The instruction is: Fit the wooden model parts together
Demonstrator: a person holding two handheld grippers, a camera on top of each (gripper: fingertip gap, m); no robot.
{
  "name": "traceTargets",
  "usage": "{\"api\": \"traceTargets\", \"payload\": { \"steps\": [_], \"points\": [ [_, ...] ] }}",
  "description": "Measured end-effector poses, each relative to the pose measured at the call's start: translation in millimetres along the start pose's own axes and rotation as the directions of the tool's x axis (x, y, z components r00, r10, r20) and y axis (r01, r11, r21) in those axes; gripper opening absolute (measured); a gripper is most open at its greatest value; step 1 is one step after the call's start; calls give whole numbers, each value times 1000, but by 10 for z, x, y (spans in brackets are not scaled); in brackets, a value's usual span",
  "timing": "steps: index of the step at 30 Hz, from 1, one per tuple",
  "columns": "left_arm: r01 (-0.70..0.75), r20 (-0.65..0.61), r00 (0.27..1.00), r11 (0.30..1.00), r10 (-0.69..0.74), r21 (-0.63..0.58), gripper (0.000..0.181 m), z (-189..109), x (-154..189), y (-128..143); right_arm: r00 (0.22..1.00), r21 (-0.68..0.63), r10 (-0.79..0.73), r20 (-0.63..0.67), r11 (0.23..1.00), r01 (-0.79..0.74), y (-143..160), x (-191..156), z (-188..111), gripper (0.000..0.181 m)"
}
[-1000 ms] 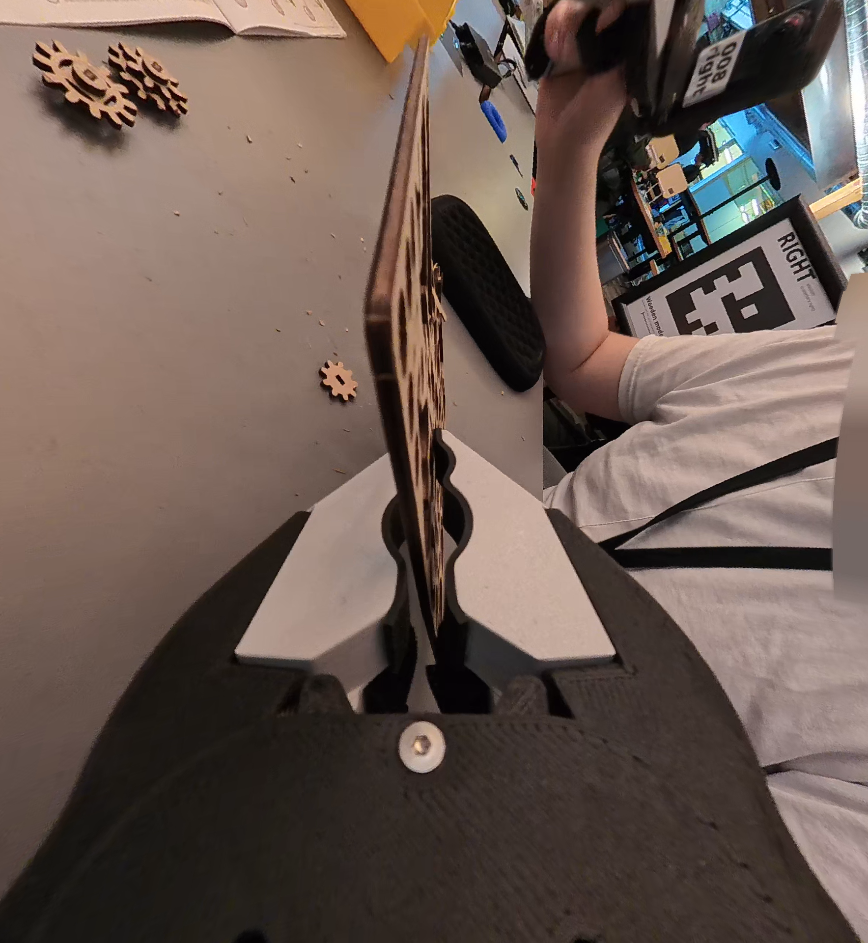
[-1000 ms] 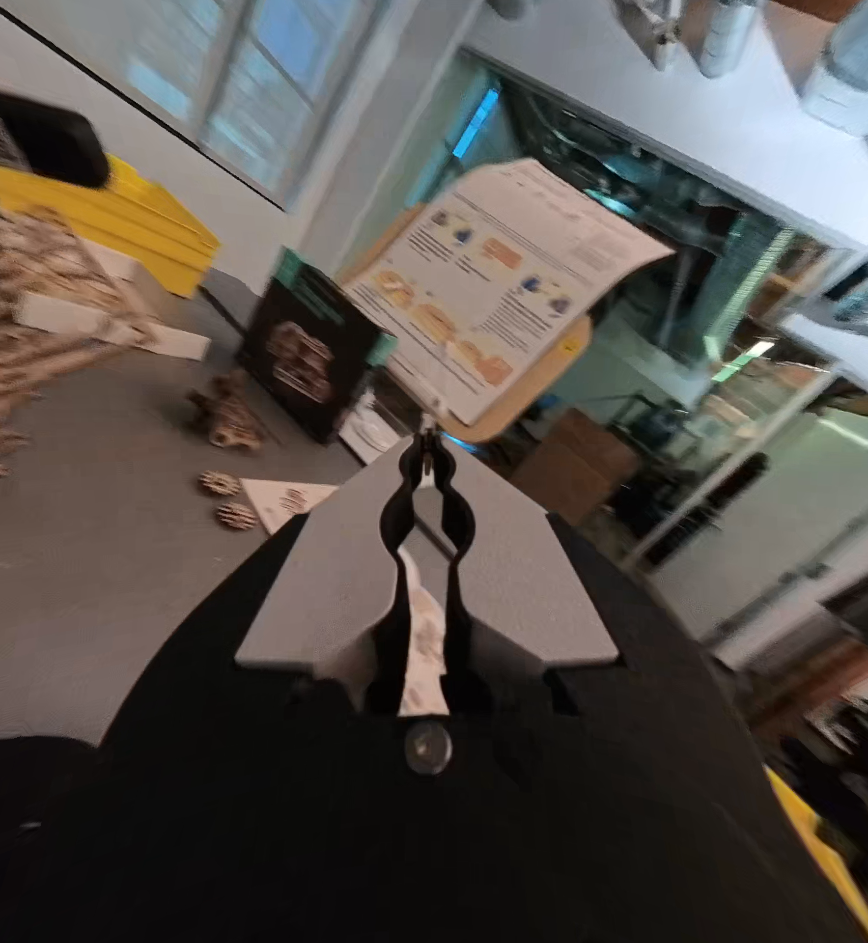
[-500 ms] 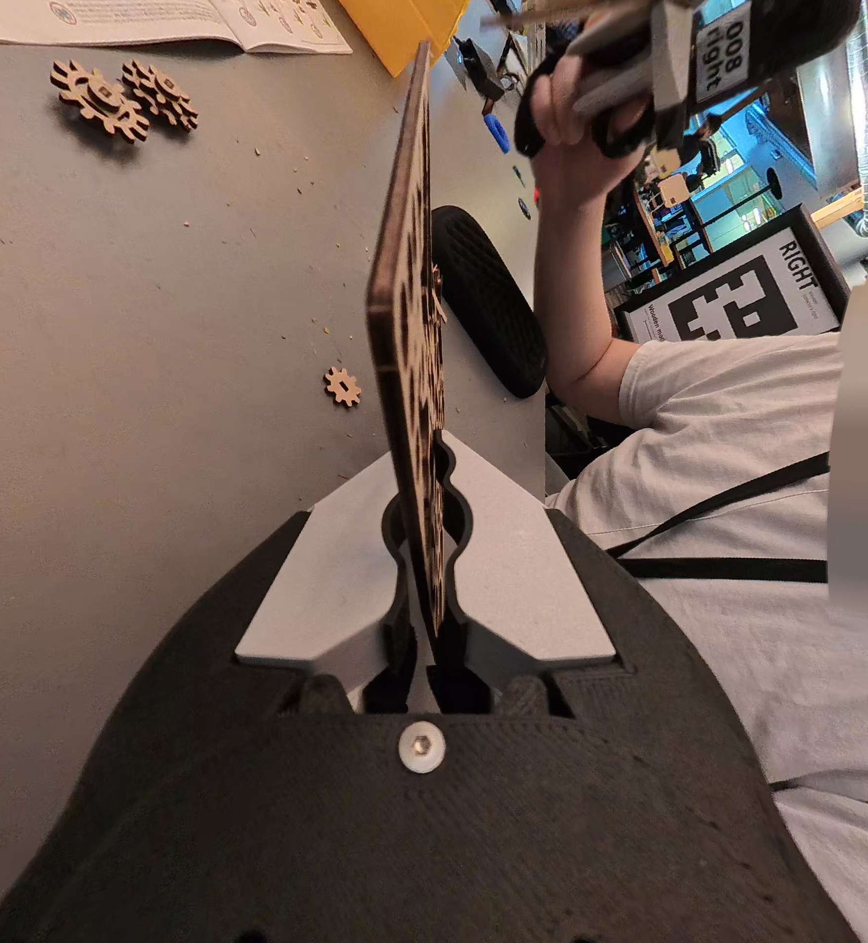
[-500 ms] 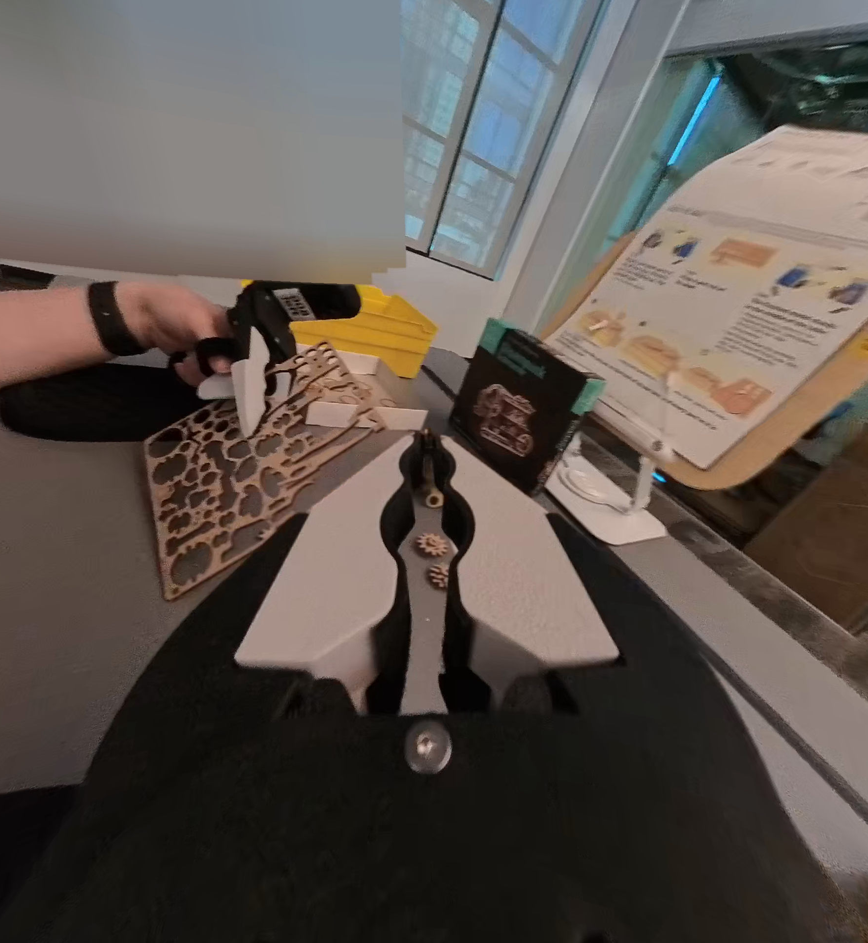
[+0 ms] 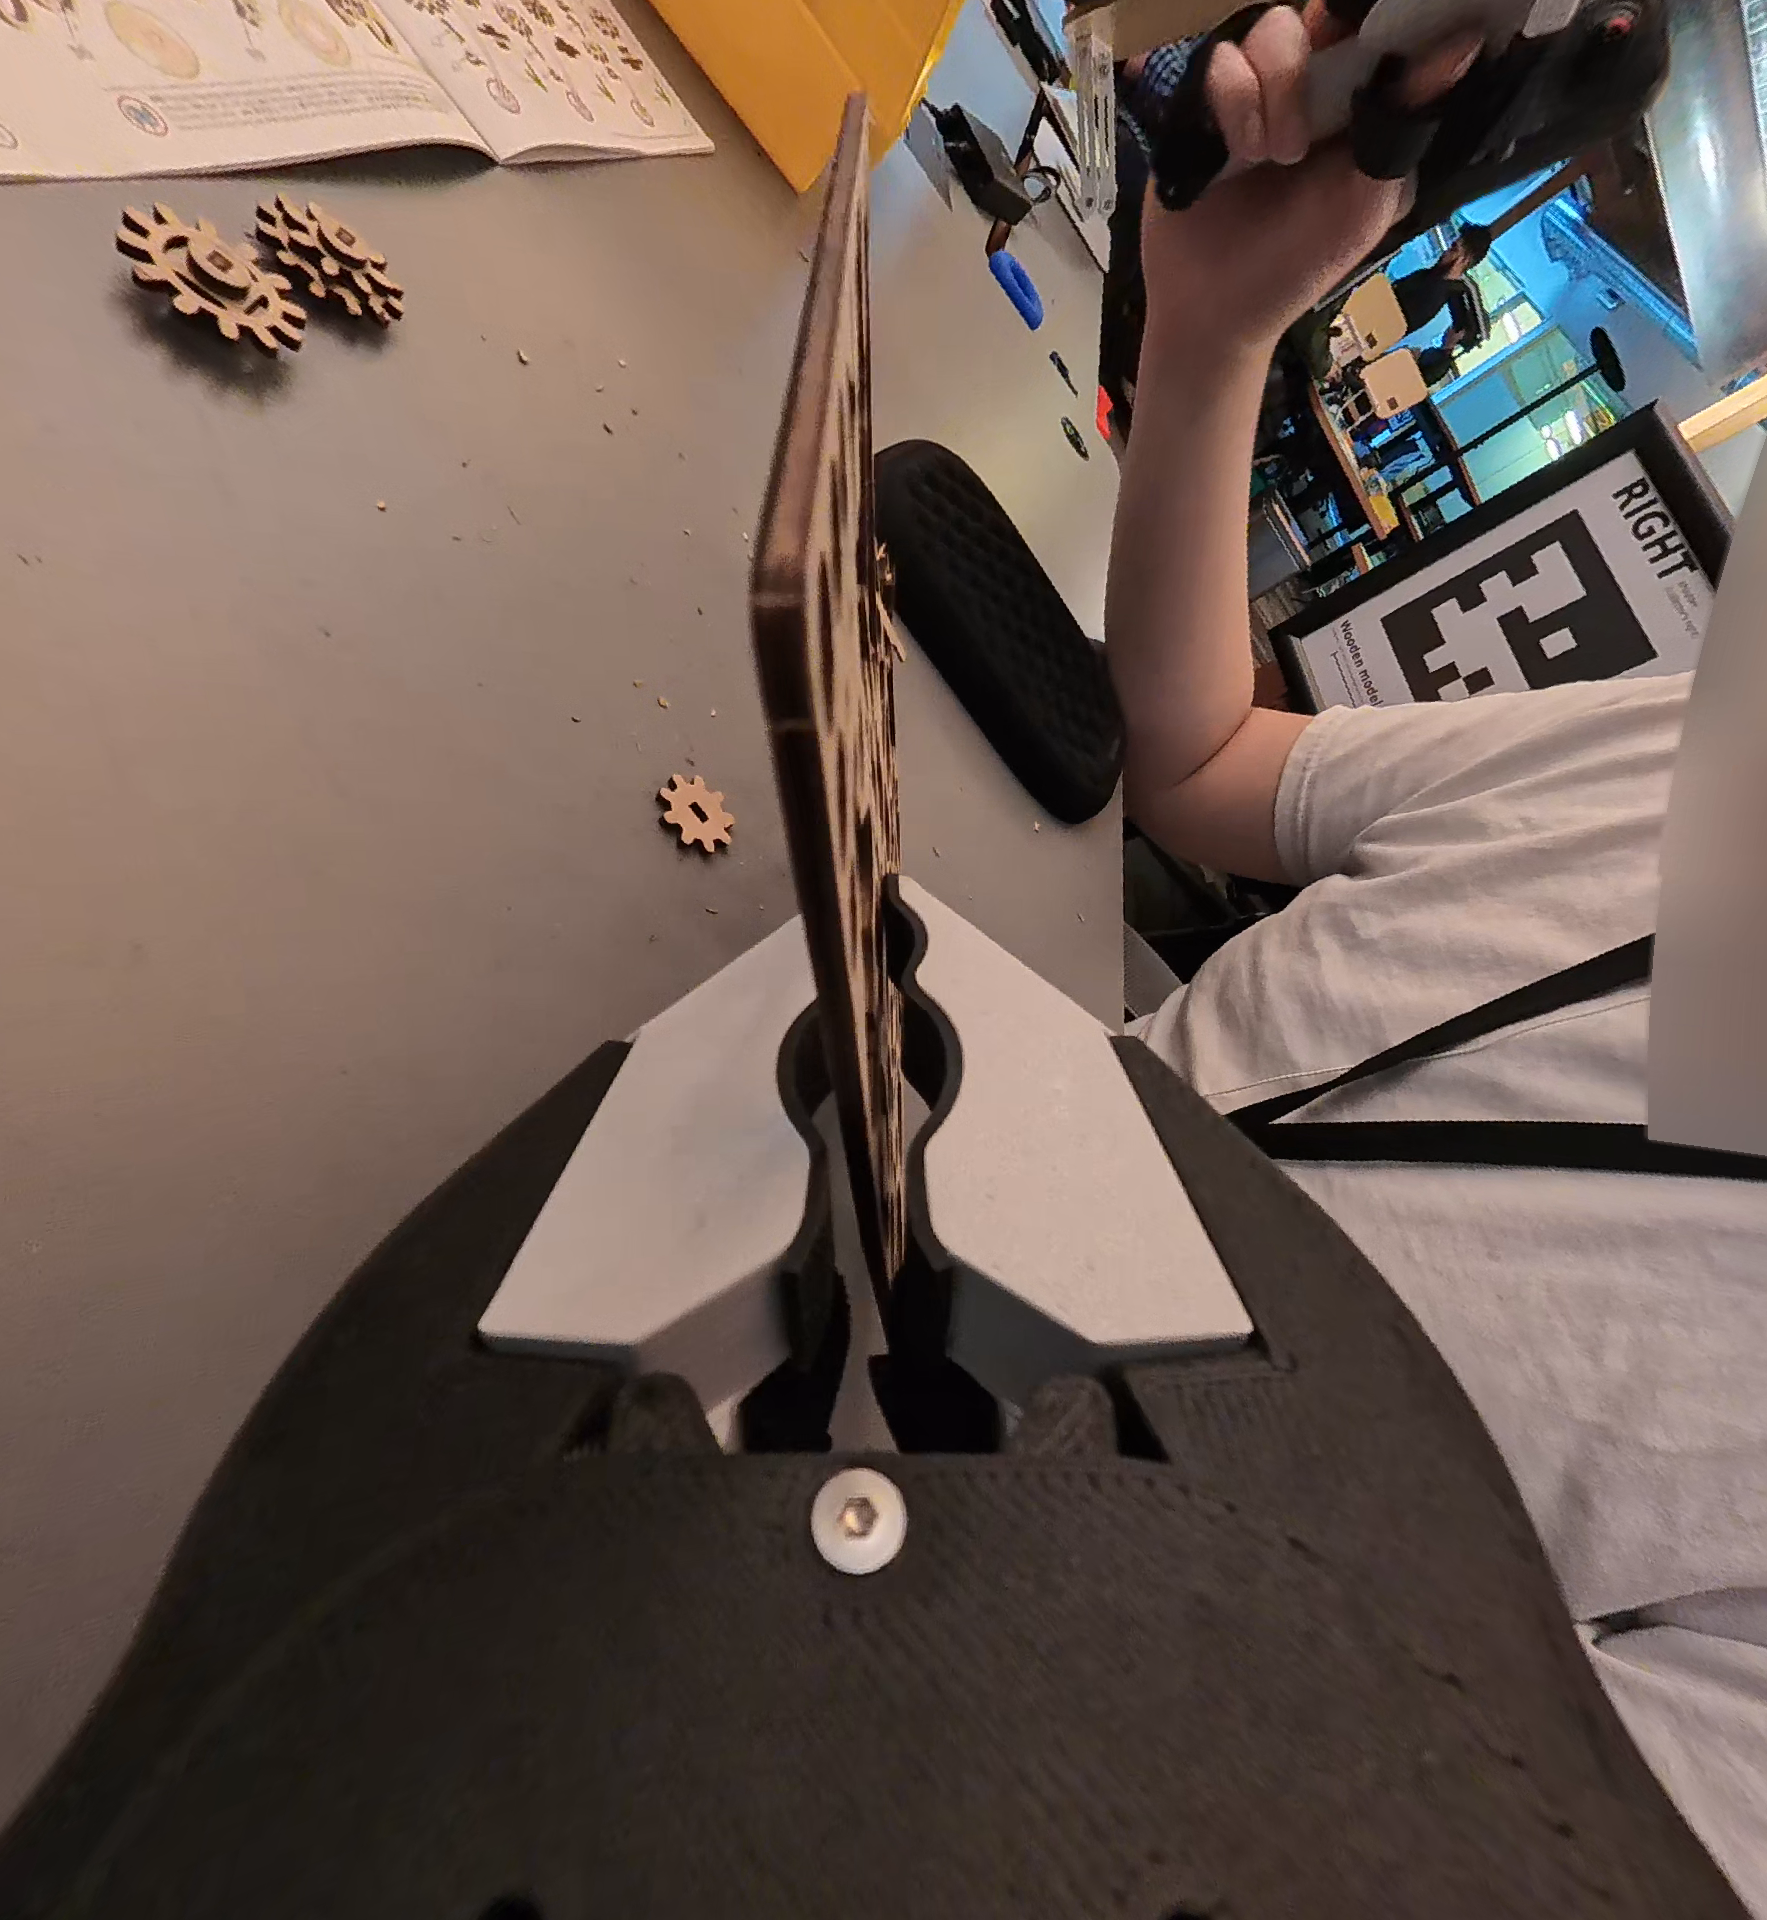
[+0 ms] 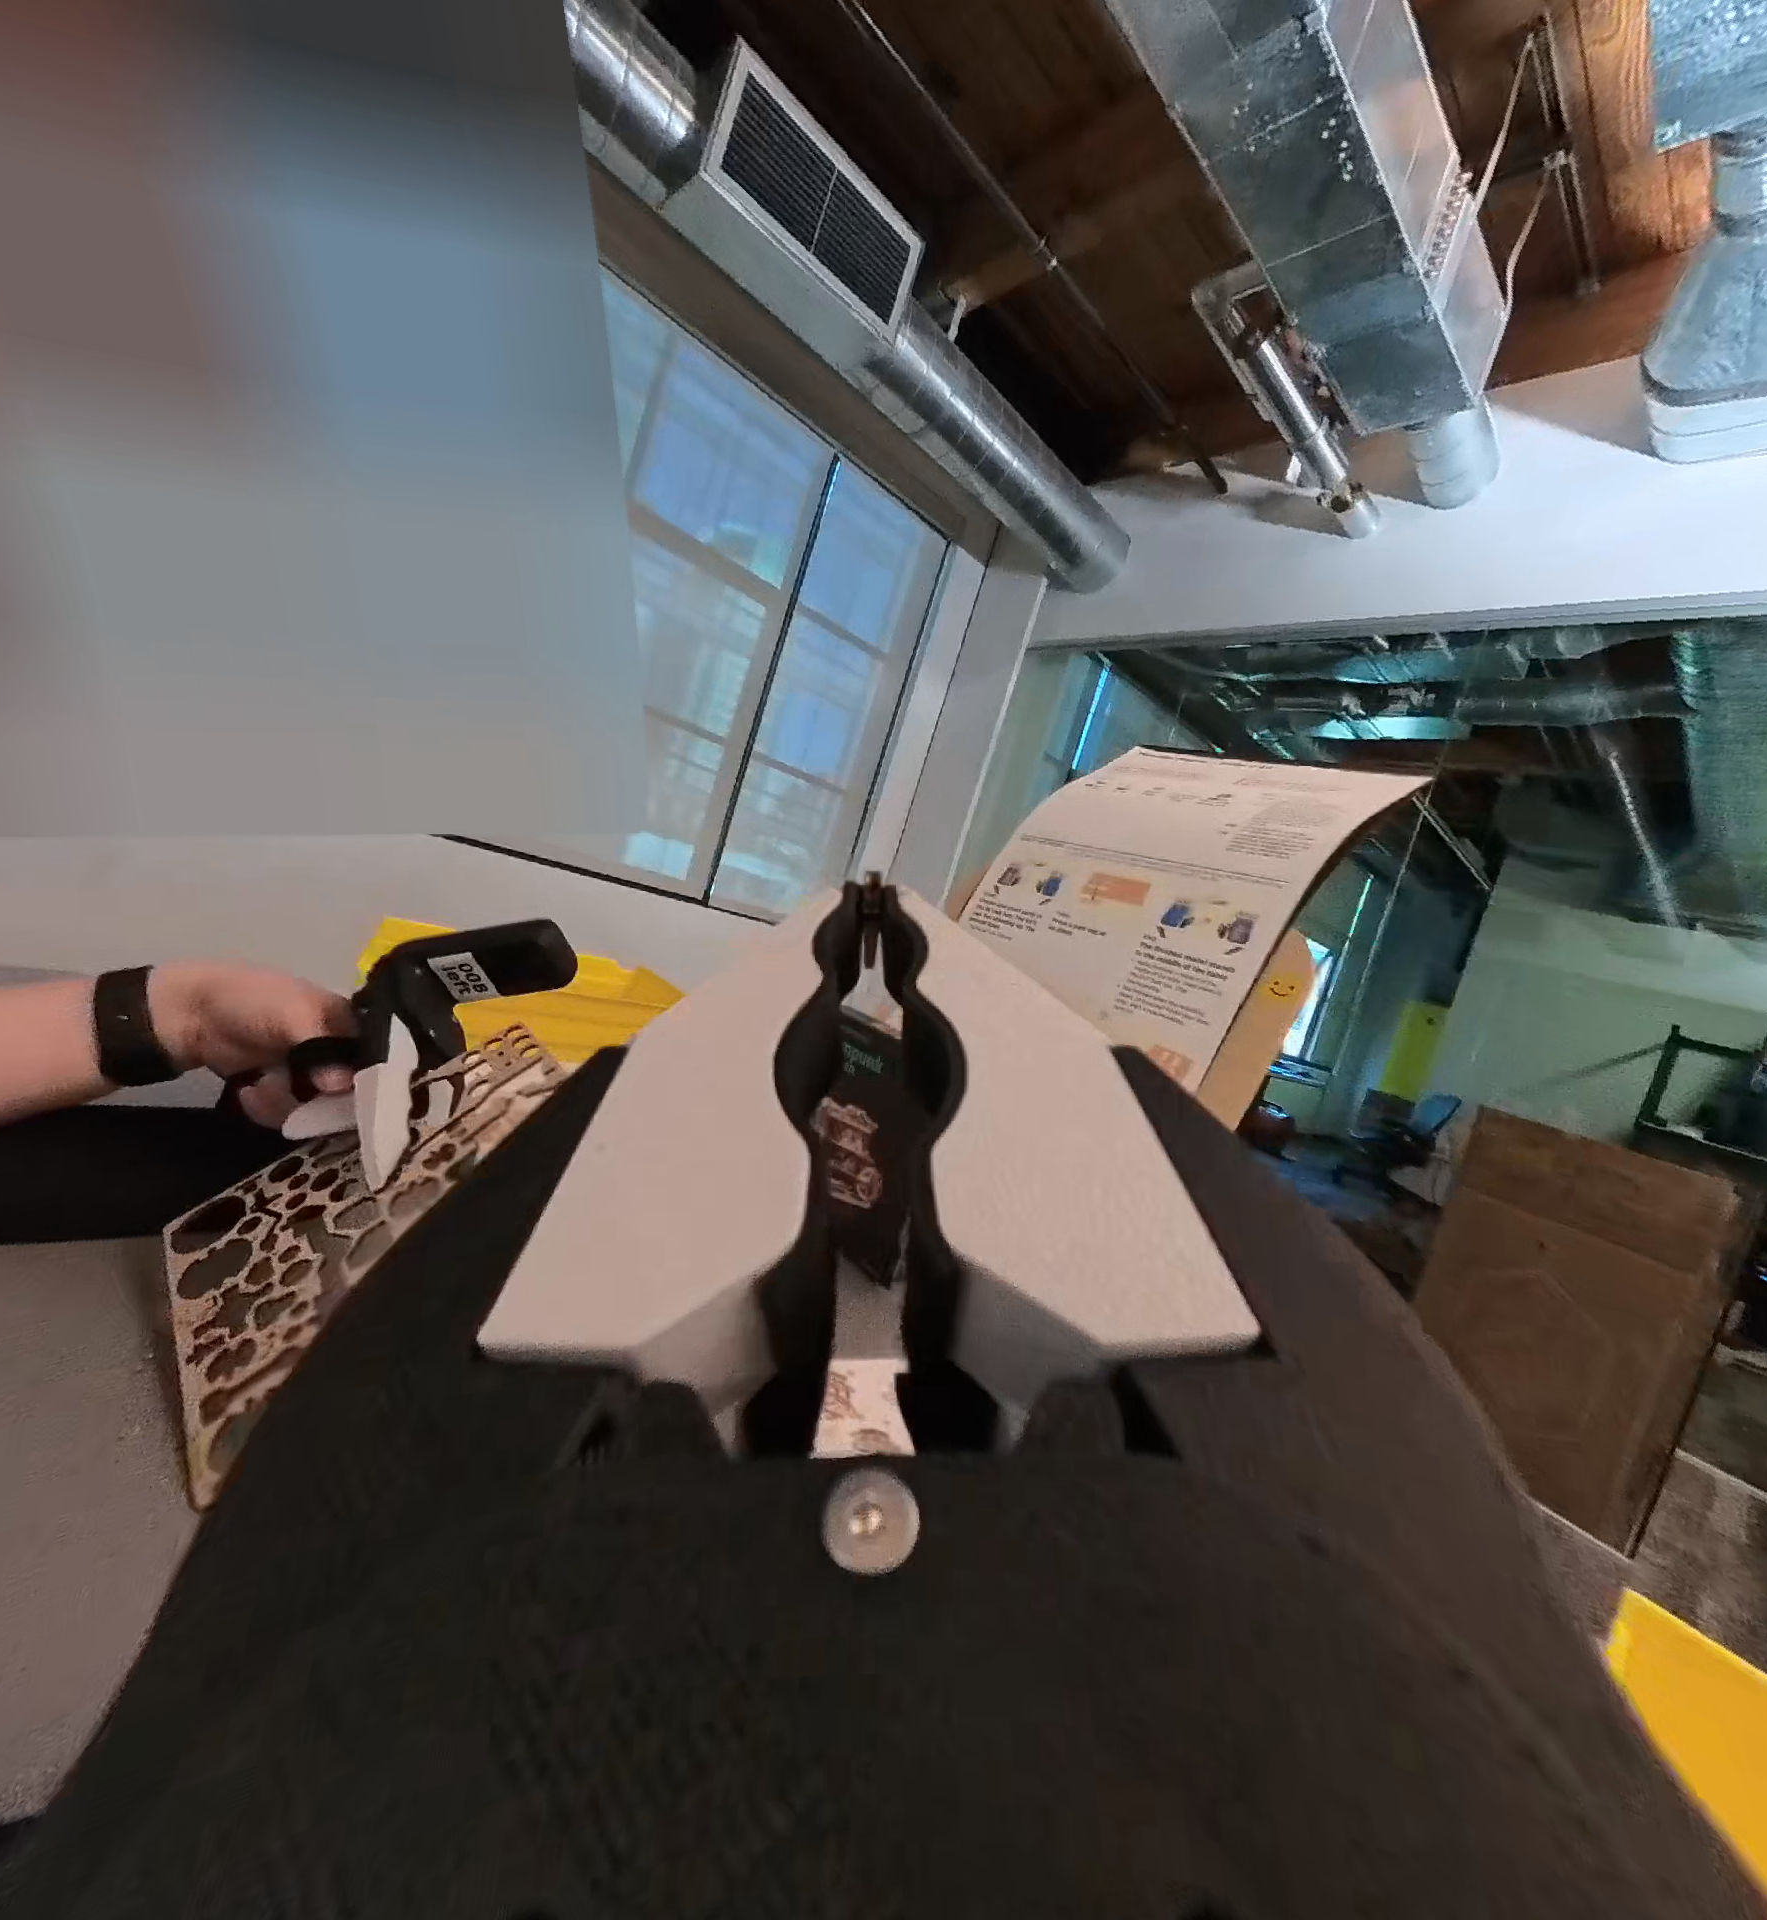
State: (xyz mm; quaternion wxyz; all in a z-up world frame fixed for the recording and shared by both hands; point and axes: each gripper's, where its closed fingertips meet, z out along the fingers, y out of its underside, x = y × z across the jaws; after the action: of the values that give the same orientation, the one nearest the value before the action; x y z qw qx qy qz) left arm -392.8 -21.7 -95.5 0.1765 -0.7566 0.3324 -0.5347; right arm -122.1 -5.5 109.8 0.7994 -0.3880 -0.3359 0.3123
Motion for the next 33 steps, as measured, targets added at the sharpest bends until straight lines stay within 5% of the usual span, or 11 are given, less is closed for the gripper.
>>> {"api": "traceTargets", "payload": {
  "steps": [9,13,17,22,28,33],
  "points": [
    [24,-7,1000,1000,-24,19,1,2,-28,-25,999,-35,-16,34,999,18,49,-83,41,2],
    [35,-11,999,999,-35,31,1,-3,-36,-41,943,-206,97,319,978,-31,377,-610,169,2],
    [48,-19,999,999,-48,18,1,30,-45,-18,875,-340,56,481,932,127,853,-1163,335,2],
    [61,-26,998,998,-60,21,1,67,-46,-25,925,-337,-23,380,927,161,1057,-1408,718,2],
    [70,-38,997,997,-68,33,1,178,-7,-57,936,-366,124,329,931,5,1074,-1562,1108,2],
    [62,-55,997,998,-62,6,1,242,40,-17,925,-388,-20,379,904,179,1159,-1656,1374,2]
  ]
}}
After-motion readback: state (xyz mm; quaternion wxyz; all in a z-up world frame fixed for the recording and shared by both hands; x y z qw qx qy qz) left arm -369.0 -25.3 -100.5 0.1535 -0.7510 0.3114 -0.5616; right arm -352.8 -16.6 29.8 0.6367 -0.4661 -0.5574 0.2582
